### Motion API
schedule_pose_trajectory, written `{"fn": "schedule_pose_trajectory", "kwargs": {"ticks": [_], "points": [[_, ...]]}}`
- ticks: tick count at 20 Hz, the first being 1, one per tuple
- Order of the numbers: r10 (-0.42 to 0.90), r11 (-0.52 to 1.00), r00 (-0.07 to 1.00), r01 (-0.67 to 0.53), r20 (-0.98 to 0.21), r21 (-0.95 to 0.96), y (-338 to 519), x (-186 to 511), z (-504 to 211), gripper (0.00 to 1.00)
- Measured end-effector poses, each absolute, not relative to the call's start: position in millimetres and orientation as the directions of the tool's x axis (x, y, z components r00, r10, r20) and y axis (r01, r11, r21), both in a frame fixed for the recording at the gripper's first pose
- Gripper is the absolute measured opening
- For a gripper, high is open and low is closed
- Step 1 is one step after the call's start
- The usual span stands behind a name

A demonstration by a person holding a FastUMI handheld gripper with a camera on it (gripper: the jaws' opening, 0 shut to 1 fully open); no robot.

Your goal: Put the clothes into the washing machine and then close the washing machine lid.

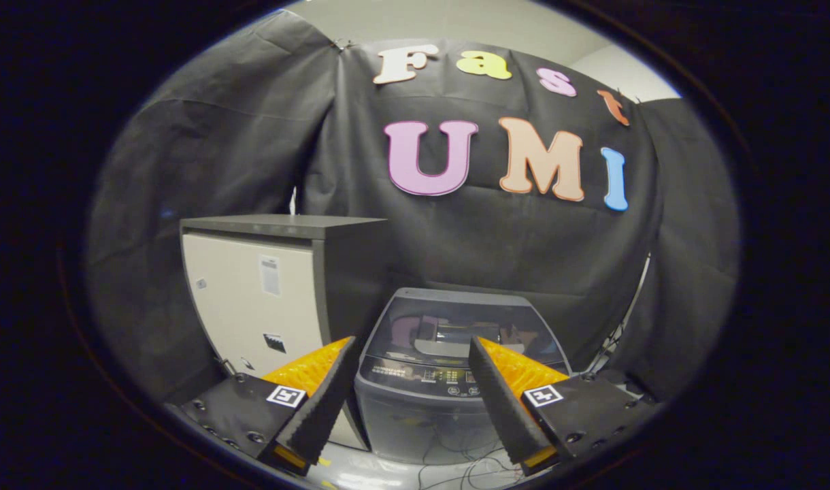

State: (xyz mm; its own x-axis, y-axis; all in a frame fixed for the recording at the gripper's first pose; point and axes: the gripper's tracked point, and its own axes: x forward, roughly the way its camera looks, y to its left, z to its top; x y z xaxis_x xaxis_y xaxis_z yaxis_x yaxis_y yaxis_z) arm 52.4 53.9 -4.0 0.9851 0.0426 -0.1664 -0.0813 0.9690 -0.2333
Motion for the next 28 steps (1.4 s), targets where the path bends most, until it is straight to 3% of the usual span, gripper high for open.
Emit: {"fn": "schedule_pose_trajectory", "kwargs": {"ticks": [11,18,28], "points": [[0.194,0.948,0.979,-0.204,-0.063,-0.243,96.6,25.6,40.2,0.98],[0.138,0.944,0.984,-0.167,-0.116,-0.286,53.6,22.5,23.4,0.98],[0.233,0.952,0.956,-0.262,-0.181,-0.16,58.9,22.4,5.0,0.98]]}}
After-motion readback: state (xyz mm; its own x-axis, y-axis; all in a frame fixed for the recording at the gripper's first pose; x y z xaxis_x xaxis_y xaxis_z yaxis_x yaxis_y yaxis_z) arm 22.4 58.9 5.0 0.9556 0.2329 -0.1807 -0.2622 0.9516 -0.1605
